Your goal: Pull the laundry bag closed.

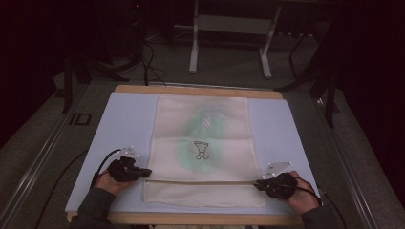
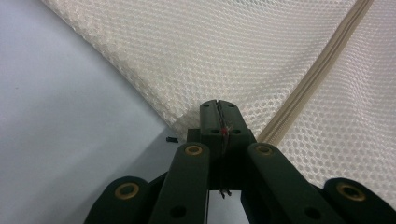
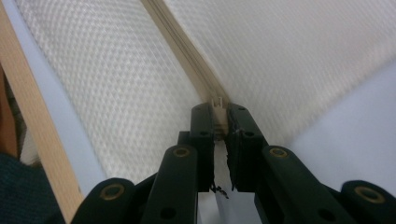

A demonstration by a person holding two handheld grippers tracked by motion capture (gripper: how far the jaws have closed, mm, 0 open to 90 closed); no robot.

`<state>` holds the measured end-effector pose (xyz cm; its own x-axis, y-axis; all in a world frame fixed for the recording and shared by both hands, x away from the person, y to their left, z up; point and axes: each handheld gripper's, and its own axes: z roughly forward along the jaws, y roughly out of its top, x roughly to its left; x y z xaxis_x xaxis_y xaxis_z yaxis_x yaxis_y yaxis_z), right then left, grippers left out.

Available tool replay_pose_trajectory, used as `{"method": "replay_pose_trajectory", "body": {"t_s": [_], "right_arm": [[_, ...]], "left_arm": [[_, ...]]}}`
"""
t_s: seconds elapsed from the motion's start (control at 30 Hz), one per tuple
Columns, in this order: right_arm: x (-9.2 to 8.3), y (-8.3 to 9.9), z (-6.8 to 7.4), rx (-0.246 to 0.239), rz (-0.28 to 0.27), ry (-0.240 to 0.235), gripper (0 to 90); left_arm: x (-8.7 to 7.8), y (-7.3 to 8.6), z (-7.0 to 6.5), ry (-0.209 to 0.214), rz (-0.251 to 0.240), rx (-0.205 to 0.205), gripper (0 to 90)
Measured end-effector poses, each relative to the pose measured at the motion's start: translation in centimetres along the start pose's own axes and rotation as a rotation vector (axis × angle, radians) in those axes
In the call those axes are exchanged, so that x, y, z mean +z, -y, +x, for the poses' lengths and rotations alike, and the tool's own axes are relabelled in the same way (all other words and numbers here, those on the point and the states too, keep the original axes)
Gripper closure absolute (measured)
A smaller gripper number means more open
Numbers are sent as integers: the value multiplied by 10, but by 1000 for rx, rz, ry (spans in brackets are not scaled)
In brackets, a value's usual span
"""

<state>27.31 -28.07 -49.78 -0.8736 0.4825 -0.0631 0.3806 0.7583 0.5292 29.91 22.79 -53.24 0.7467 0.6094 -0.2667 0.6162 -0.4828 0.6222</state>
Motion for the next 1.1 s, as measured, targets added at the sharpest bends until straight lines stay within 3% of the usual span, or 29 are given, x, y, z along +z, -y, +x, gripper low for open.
{"method": "replay_pose_trajectory", "body": {"t_s": [0.1,0.4,0.5,0.63,0.77,0.83,0.97,1.07,1.1], "right_arm": [[-4,7,-4,20,-24,-15,823],[-4,8,-6,29,-20,-22,818],[-2,8,-6,40,-32,-25,707],[-5,13,-12,91,-93,-29,605],[-10,17,-21,176,-183,14,574],[-8,19,-24,196,-192,45,545],[-3,20,-27,250,-209,78,505],[3,20,-30,278,-218,91,482],[5,20,-31,287,-218,100,477]], "left_arm": [[0,0,0,0,0,0,899],[0,0,-1,-3,-1,1,899],[0,0,-1,-6,-3,6,898],[0,0,-2,-13,-3,34,889],[-1,-1,-3,-12,-16,39,879],[-1,-2,-3,-14,-22,39,871],[-7,-2,-2,-57,-67,35,852],[-11,-1,-1,-138,-115,28,761],[-11,-1,-1,-138,-115,28,755]]}}
